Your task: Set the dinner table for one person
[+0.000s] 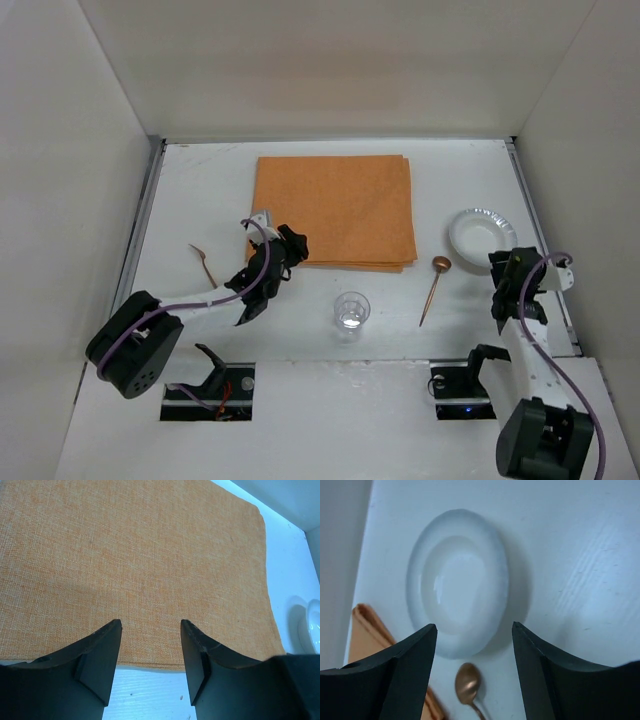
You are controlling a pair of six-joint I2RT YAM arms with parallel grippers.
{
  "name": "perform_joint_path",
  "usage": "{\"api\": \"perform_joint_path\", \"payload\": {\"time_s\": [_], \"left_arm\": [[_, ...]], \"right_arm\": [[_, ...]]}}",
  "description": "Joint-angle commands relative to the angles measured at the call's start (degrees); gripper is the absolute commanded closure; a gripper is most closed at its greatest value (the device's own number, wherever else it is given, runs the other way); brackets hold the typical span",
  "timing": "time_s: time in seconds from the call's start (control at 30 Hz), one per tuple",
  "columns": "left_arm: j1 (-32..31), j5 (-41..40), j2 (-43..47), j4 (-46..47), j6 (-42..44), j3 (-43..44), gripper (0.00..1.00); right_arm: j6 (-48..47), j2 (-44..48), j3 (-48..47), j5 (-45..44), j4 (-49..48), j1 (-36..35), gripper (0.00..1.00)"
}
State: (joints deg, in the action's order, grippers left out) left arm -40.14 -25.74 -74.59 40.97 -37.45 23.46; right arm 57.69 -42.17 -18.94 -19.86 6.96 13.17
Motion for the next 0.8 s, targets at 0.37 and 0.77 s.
{"api": "perform_joint_path", "payload": {"time_s": [0.37,0.77], "left_arm": [[-0.2,-0.9,-0.5,3.2,-1.0,-0.4,0.51],[-0.1,-0.9,-0.7,3.4,-2.0,-0.7,0.51]], "right_arm": [[1.4,-22.8,-0.2,9.7,-21.4,5.9,0.35],[7.0,-36.0,4.7,15.6,-43.4,8.1,0.68]]}}
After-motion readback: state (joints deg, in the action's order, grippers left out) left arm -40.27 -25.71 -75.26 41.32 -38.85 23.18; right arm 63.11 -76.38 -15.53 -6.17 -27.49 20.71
